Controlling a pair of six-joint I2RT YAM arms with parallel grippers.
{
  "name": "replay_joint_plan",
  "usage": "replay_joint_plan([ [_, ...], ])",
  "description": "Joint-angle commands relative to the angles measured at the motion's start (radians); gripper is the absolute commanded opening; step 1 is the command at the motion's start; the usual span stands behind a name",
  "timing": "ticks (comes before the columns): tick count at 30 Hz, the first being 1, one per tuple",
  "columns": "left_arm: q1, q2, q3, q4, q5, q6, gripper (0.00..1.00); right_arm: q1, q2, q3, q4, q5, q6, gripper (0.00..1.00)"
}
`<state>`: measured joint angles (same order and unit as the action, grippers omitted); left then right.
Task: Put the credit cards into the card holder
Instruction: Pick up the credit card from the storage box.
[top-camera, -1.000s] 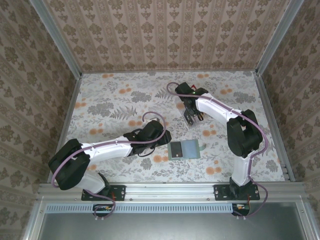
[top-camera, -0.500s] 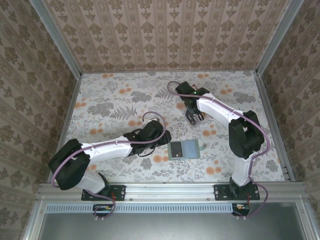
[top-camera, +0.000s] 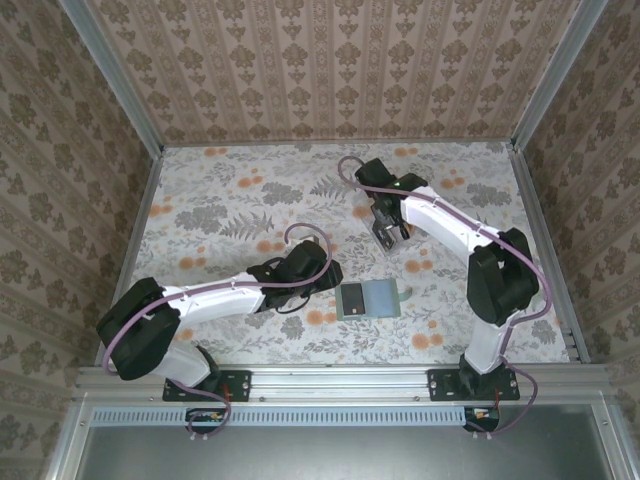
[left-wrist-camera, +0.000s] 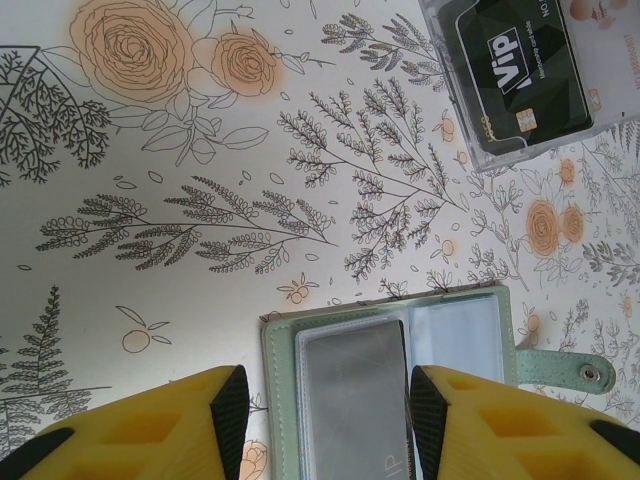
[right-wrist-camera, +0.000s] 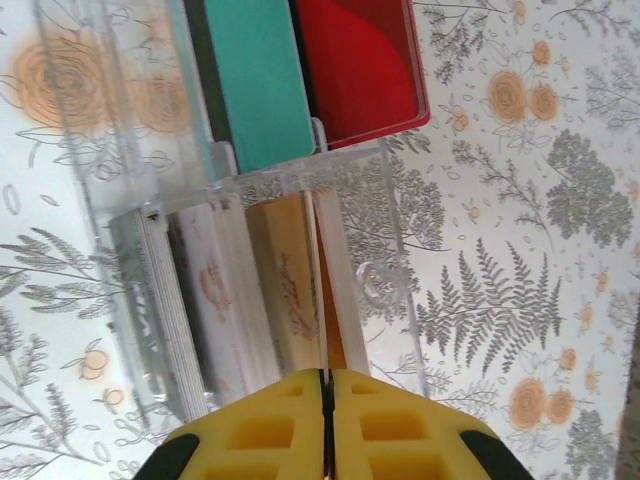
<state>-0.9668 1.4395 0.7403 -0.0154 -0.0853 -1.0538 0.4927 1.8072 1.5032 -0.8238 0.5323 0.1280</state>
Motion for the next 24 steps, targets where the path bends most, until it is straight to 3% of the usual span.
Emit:
replay_joint_plan([
  [1, 0.001, -0.028, 0.000, -0.021, 0.004, -0.007, 0.50, -0.006, -0.065, -0.007, -0.060, -0.061, 0.043, 0.07],
  [8, 0.001, -0.052, 0.004, -0.019, 0.007, -0.013, 0.50, -0.019, -0.223, -0.072, -0.035, -0.242, 0.129, 0.03],
  [13, 0.003, -0.084, 0.001, 0.005, 0.016, -0.018, 0.50, -0.112, -0.389, -0.230, 0.098, -0.607, 0.255, 0.02],
  [17, 0.014, -0.105, -0.005, 0.050, 0.045, -0.025, 0.51, -0.203, -0.522, -0.417, 0.317, -0.944, 0.413, 0.02],
  [24, 0.062, -0.112, -0.042, 0.258, 0.188, -0.066, 0.56, -0.229, -0.575, -0.587, 0.543, -1.219, 0.608, 0.01],
])
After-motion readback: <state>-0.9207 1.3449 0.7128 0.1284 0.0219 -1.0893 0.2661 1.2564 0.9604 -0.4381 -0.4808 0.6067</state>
